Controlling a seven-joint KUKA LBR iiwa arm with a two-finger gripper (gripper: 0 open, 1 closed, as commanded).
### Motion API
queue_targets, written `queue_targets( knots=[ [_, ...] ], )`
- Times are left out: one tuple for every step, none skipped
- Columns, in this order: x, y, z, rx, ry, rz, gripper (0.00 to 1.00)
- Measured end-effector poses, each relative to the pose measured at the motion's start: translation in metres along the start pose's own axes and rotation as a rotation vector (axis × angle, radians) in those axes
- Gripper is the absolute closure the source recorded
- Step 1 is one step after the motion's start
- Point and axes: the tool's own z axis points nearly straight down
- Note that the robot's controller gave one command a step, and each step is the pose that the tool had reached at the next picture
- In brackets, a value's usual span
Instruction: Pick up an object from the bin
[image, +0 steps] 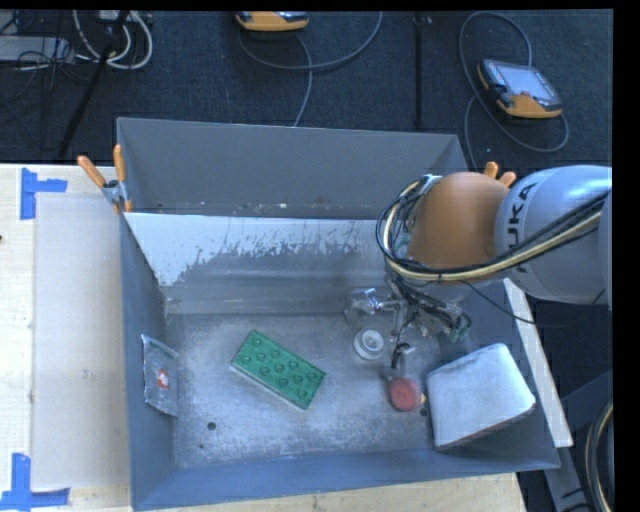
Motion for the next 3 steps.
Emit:
queue_targets(
  knots=[
    [0.000, 0.000, 0.000, 0.000, -0.002, 0.002, 0.00],
    [-0.001, 0.000, 0.000, 0.001, -0.003, 0.003, 1.00],
    [-0.003, 0.001, -0.072, 0.005, -0.010, 0.004, 1.00]
  ],
)
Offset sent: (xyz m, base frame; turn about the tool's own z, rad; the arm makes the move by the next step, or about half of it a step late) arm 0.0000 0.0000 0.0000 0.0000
